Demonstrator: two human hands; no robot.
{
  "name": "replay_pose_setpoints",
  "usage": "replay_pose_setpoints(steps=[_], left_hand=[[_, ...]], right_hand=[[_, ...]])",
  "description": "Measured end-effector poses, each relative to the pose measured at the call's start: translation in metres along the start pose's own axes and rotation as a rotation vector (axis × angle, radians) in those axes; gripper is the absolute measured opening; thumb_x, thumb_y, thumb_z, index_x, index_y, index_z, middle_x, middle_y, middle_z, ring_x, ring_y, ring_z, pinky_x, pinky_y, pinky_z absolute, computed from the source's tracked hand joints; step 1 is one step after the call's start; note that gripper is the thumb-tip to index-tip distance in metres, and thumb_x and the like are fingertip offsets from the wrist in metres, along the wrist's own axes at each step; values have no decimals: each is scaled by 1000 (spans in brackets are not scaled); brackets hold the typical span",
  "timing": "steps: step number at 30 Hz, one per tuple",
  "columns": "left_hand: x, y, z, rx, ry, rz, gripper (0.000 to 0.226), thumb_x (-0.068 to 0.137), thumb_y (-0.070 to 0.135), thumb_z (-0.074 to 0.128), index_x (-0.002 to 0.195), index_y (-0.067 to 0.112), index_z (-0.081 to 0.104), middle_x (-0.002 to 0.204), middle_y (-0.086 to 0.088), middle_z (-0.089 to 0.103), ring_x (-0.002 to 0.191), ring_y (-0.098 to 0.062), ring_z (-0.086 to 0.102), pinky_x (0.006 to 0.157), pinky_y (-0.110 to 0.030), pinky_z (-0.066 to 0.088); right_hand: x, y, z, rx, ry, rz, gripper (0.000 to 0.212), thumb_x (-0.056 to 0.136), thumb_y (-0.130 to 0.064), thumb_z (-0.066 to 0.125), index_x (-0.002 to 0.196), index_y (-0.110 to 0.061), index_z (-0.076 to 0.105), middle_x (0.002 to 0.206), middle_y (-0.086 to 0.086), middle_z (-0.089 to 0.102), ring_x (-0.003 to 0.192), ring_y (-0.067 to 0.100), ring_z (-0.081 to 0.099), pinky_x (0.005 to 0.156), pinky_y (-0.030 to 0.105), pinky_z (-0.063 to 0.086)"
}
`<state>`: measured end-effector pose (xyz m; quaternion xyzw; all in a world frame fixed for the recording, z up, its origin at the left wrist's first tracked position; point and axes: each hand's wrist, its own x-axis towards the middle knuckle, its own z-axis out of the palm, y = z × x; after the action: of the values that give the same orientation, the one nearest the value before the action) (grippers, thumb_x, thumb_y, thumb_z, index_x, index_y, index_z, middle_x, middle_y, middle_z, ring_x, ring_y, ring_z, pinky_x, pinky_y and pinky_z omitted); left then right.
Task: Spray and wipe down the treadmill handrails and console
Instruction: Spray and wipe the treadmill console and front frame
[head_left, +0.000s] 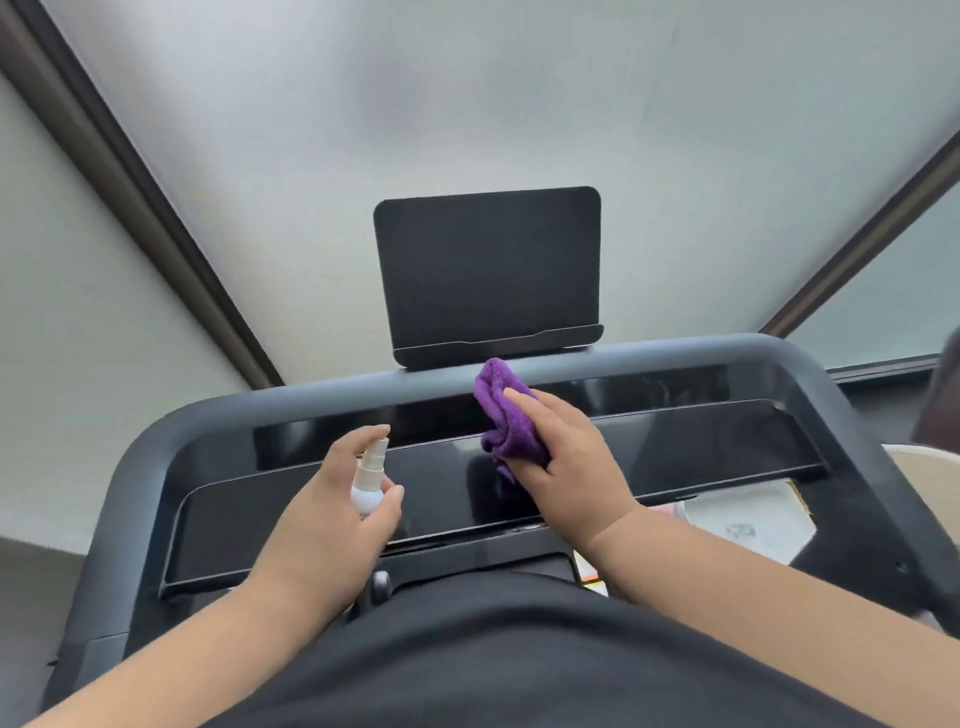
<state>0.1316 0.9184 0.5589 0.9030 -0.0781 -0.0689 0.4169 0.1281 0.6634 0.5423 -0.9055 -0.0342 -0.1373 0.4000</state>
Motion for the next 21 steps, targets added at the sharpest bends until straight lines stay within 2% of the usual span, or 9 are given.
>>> replay_pose_setpoints(steps=[2,5,7,9,11,12,17,21], left_hand=[[11,11,11,13,-23,4,61,90,28,64,121,69,32,95,31,60,72,-2,61,59,-23,41],[23,29,28,32,-34,-3,64,90,27,64,120,71,29,94,29,61,70,-4,62,58,-22,41],[28,39,39,38,-52,-13,64,90,26,64,121,70,30,94,27,62,70,-6,62,60,-22,42],[32,48,49,55,-73,-22,63,89,26,65,122,68,31,89,21,64,69,-7,62,63,-26,44],[38,57,58,83,-98,-36,61,89,28,64,121,68,31,84,15,65,64,-10,62,63,-30,47],[41,62,63,94,-105,-39,61,89,29,64,120,69,30,83,13,65,62,-11,61,63,-32,48],[53,86,84,116,-86,-60,63,88,27,64,120,68,29,82,9,64,57,-17,60,67,-41,53],[60,105,100,124,-59,-67,63,88,26,64,119,69,29,85,9,64,60,-17,60,69,-39,52]], right_hand=[[11,16,-15,-73,79,-29,58,80,-26,72,136,-19,59,135,2,59,117,25,55,102,44,44],[32,33,-21,-273,71,-182,56,80,-25,76,134,-20,62,134,7,60,112,33,59,97,47,44],[46,43,-16,-369,-12,-273,58,77,-24,79,132,-23,63,133,8,60,113,34,59,96,47,43],[57,57,-13,-461,-184,-327,63,77,-22,78,137,-27,59,138,9,57,119,34,55,99,47,41],[67,74,-14,-564,-344,-321,65,84,-24,70,145,-32,48,151,6,45,132,33,44,109,47,32],[69,82,-15,-600,-373,-313,65,87,-25,66,147,-33,43,155,5,39,137,32,39,112,46,27],[70,105,-28,-642,-366,-254,67,86,-26,66,148,-34,42,155,3,39,139,31,38,116,49,23],[70,134,-67,-661,-352,-152,69,86,-35,65,149,-36,39,156,2,38,141,31,34,118,48,18]])
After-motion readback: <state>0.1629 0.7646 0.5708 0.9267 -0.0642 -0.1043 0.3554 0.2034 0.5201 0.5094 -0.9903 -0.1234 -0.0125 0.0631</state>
